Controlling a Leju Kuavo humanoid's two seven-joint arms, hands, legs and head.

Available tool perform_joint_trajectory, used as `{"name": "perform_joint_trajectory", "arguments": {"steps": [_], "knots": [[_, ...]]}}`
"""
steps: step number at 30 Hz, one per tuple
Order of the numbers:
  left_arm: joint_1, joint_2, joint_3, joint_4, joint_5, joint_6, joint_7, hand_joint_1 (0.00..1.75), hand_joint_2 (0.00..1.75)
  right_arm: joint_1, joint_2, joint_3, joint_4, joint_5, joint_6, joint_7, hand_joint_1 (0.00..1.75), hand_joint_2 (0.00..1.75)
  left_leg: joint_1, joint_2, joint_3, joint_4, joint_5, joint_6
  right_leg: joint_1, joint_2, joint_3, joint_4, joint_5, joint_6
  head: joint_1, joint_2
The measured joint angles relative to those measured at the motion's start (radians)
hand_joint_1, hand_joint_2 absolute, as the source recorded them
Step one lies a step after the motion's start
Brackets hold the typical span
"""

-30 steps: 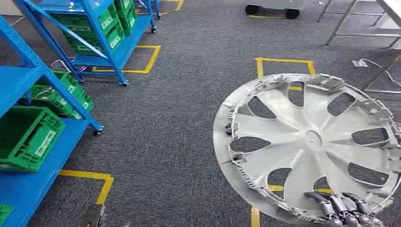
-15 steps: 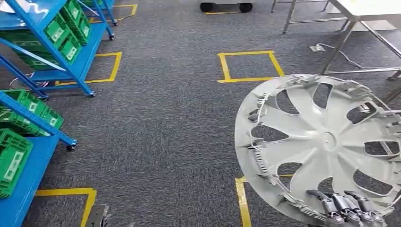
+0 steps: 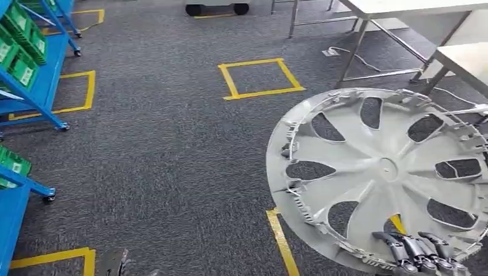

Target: Take the parts from the cabinet and place them on the table.

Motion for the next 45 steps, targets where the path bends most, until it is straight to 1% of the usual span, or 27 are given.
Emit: {"name": "perform_joint_trajectory", "arguments": {"steps": [2, 3, 4, 8, 10, 11, 13, 14, 15, 17, 18, 19, 20, 21, 23, 24, 26, 28, 30, 33, 34, 35, 38, 39, 41, 43, 45], "knots": [[-0.002, 0.0, 0.0, 0.0, -0.001, -0.003, 0.0, 0.0, 1.75, -0.001, 0.003, -0.003, 0.0, 0.0, 0.0, -0.008, 1.75, 1.75, 0.001, 0.023, 0.006, 0.001, -0.005, -0.006, -0.003, -0.022, 0.094, -0.163, 0.075, 0.001, 0.0, 0.0], [-0.002, 0.0, 0.0, 0.0, -0.003, -0.004, -0.001, 0.0, 1.75, -0.001, 0.006, -0.005, 0.0, 0.0, 0.0, -0.011, 1.75, 1.75, 0.002, 0.033, 0.011, 0.003, -0.009, -0.013, -0.003, -0.055, 0.152, -0.258, 0.105, 0.003, 0.0, 0.0], [-0.002, 0.003, 0.0, 0.0, -0.003, -0.004, -0.002, 0.0, 1.75, -0.005, 0.007, -0.007, 0.002, 0.001, 0.0, -0.015, 1.75, 1.75, -0.008, 0.04, 0.012, 0.005, -0.015, -0.02, 0.006, -0.089, 0.164, -0.278, 0.088, -0.006, 0.001, 0.0], [-0.004, 0.002, 0.0, 0.0, -0.006, -0.006, -0.007, 0.0, 1.75, -0.005, 0.018, -0.017, 0.001, 0.0, 0.0, -0.018, 1.75, 1.75, -0.004, 0.076, 0.016, 0.006, -0.016, -0.037, 0.008, -0.039, 0.154, -0.281, 0.098, -0.037, -0.005, 0.0], [-0.008, 0.001, 0.0, 0.0, -0.007, -0.006, -0.009, 0.0, 1.75, -0.004, 0.022, -0.021, 0.001, 0.0, 0.0, -0.018, 1.75, 1.75, 0.003, -0.006, -0.003, 0.049, -0.055, -0.048, 0.0, -0.02, 0.155, -0.287, 0.104, -0.05, -0.009, 0.0], [-0.006, 0.001, 0.0, 0.0, -0.007, -0.006, -0.009, 0.0, 1.75, -0.007, 0.024, -0.021, 0.001, 0.0, 0.0, -0.018, 1.75, 1.75, 0.003, -0.029, -0.037, 0.123, -0.097, -0.049, -0.001, -0.008, 0.154, -0.287, 0.105, -0.055, -0.012, 0.0], [-0.001, 0.001, 0.0, 0.0, -0.007, -0.006, -0.009, 0.0, 1.75, -0.009, 0.025, -0.023, 0.001, 0.0, 0.0, -0.017, 1.75, 1.75, 0.003, -0.04, -0.119, 0.286, -0.161, -0.05, 0.001, 0.019, 0.151, -0.287, 0.106, -0.058, -0.014, 0.0], [0.001, 0.0, 0.0, 0.0, -0.007, -0.006, -0.009, 0.0, 1.75, -0.008, 0.026, -0.025, 0.001, -0.001, 0.0, -0.017, 1.75, 1.75, 0.003, -0.042, -0.147, 0.331, -0.164, -0.049, 0.001, 0.035, 0.151, -0.287, 0.106, -0.058, -0.015, 0.0], [0.002, 0.0, 0.0, 0.0, -0.007, -0.006, -0.009, 0.0, 1.75, -0.008, 0.026, -0.028, 0.002, 0.0, 0.0, -0.017, 1.75, 1.75, 0.003, -0.043, -0.148, 0.322, -0.141, -0.047, 0.001, 0.051, 0.151, -0.287, 0.106, -0.058, -0.014, 0.0], [-0.001, 0.0, 0.0, 0.0, -0.007, -0.006, -0.009, 0.0, 1.75, -0.006, 0.026, -0.031, 0.002, 0.0, 0.0, -0.018, 1.75, 1.75, 0.005, -0.051, -0.096, 0.199, -0.051, -0.043, 0.0, 0.082, 0.153, -0.287, 0.107, -0.056, -0.015, 0.0], [-0.002, 0.0, 0.0, 0.0, -0.007, -0.006, -0.009, 0.0, 1.75, -0.006, 0.026, -0.031, 0.002, 0.0, 0.0, -0.019, 1.75, 1.75, 0.009, -0.08, -0.051, 0.104, -0.005, -0.043, -0.002, 0.097, 0.154, -0.287, 0.109, -0.052, -0.015, 0.0], [-0.002, 0.0, 0.0, 0.0, -0.008, -0.006, -0.009, 0.0, 1.75, -0.007, 0.026, -0.031, 0.002, 0.0, 0.0, -0.019, 1.75, 1.75, 0.015, -0.133, -0.026, 0.045, 0.005, -0.044, 0.0, 0.108, 0.152, -0.285, 0.109, -0.046, -0.015, 0.0], [-0.003, -0.001, 0.0, 0.0, -0.009, -0.006, -0.009, 0.0, 1.75, -0.009, 0.027, -0.031, 0.001, 0.0, 0.0, -0.019, 1.75, 1.75, 0.019, -0.137, -0.016, 0.012, -0.009, -0.043, 0.003, 0.121, 0.144, -0.277, 0.107, -0.04, -0.015, 0.0], [-0.004, 0.0, 0.0, 0.0, -0.011, -0.006, -0.009, 0.0, 1.75, -0.008, 0.027, -0.031, 0.001, 0.0, 0.0, -0.02, 1.75, 1.75, 0.014, -0.13, -0.018, 0.02, -0.009, -0.042, 0.002, 0.127, 0.14, -0.282, 0.111, -0.035, -0.015, 0.0], [-0.005, 0.0, 0.0, 0.0, -0.011, -0.005, -0.01, 0.0, 1.75, -0.002, 0.028, -0.035, 0.002, 0.0, 0.0, -0.023, 1.75, 1.75, 0.008, -0.104, -0.015, 0.01, -0.01, -0.016, 0.002, 0.132, 0.138, -0.278, 0.131, -0.016, -0.014, 0.0], [-0.005, -0.001, 0.001, 0.0, -0.011, -0.005, -0.01, 0.0, 1.75, -0.003, 0.028, -0.037, 0.003, 0.0, 0.0, -0.025, 1.75, 1.75, 0.011, -0.095, -0.009, 0.009, -0.004, -0.009, -0.002, 0.118, 0.128, -0.276, 0.121, -0.017, -0.015, 0.0], [-0.003, 0.0, 0.001, 0.0, -0.012, -0.004, -0.011, 0.0, 1.75, -0.006, 0.029, -0.037, 0.003, 0.0, 0.0, -0.027, 1.75, 1.75, 0.004, -0.071, -0.001, 0.008, -0.011, 0.002, 0.008, 0.025, 0.087, -0.184, 0.066, -0.016, -0.004, 0.0], [0.002, 0.0, 0.001, 0.0, -0.014, -0.004, -0.011, 0.0, 1.75, -0.008, 0.029, -0.038, 0.003, 0.0, 0.0, -0.028, 1.75, 1.75, 0.0, -0.04, 0.004, 0.009, -0.018, 0.005, 0.007, 0.006, 0.0, -0.017, 0.001, -0.01, -0.005, 0.0], [0.003, 0.002, 0.001, 0.0, -0.014, -0.004, -0.011, 0.0, 1.75, -0.007, 0.029, -0.04, 0.003, 0.0, 0.0, -0.029, 1.75, 1.75, 0.0, -0.013, 0.017, 0.009, -0.031, 0.002, 0.006, 0.002, -0.036, 0.036, -0.002, -0.012, -0.004, 0.0], [0.002, 0.0, 0.001, 0.0, -0.015, -0.004, -0.011, 0.0, 1.75, -0.004, 0.029, -0.044, 0.003, 0.001, 0.0, -0.031, 1.75, 1.75, 0.001, 0.023, 0.054, 0.009, -0.059, -0.008, 0.002, -0.031, 0.07, -0.18, 0.124, -0.01, -0.003, 0.0], [0.003, 0.001, 0.001, 0.0, -0.016, -0.003, -0.011, 0.0, 1.75, -0.006, 0.029, -0.044, 0.003, 0.001, 0.0, -0.031, 1.75, 1.75, 0.0, 0.034, 0.066, 0.008, -0.07, -0.015, 0.006, -0.078, 0.101, -0.239, 0.132, -0.01, -0.003, 0.0], [0.002, 0.002, 0.001, 0.0, -0.017, -0.003, -0.011, 0.0, 1.75, -0.009, 0.029, -0.044, 0.004, 0.001, 0.0, -0.031, 1.75, 1.75, -0.004, 0.043, 0.072, 0.012, -0.079, -0.023, 0.016, -0.088, 0.1, -0.254, 0.085, -0.025, -0.001, 0.0], [0.0, 0.002, 0.001, 0.0, -0.018, -0.002, -0.011, 0.0, 1.75, -0.006, 0.03, -0.045, 0.004, 0.001, 0.0, -0.031, 1.75, 1.75, -0.001, 0.067, 0.1, 0.01, -0.085, -0.044, 0.018, -0.054, 0.106, -0.254, 0.095, -0.051, 0.0, 0.0], [-0.003, -0.001, 0.002, 0.0, -0.018, -0.003, -0.011, 0.0, 1.75, -0.005, 0.03, -0.045, 0.004, 0.001, 0.0, -0.032, 1.75, 1.75, 0.002, 0.066, 0.096, 0.031, -0.079, -0.048, 0.015, -0.037, 0.133, -0.256, 0.091, -0.058, -0.004, 0.001], [-0.009, -0.001, 0.001, 0.0, -0.02, -0.002, -0.012, 0.0, 1.75, -0.004, 0.03, -0.045, 0.004, 0.001, 0.0, -0.032, 1.75, 1.75, 0.008, -0.014, 0.023, 0.163, -0.062, -0.054, 0.011, -0.02, 0.157, -0.263, 0.076, -0.07, -0.01, 0.0], [-0.003, -0.001, 0.002, 0.0, -0.021, -0.002, -0.013, 0.0, 1.75, -0.009, 0.03, -0.044, 0.004, -0.001, 0.0, -0.031, 1.75, 1.75, 0.008, -0.036, -0.091, 0.3, -0.128, -0.057, 0.008, 0.015, 0.175, -0.263, 0.059, -0.074, -0.013, 0.0], [0.006, -0.001, 0.002, 0.0, -0.021, -0.002, -0.013, 0.0, 1.75, -0.005, 0.03, -0.045, 0.004, -0.001, 0.0, -0.031, 1.75, 1.75, 0.007, -0.039, -0.163, 0.335, -0.196, -0.055, 0.007, 0.052, 0.202, -0.263, 0.036, -0.074, -0.015, 0.0]]}}
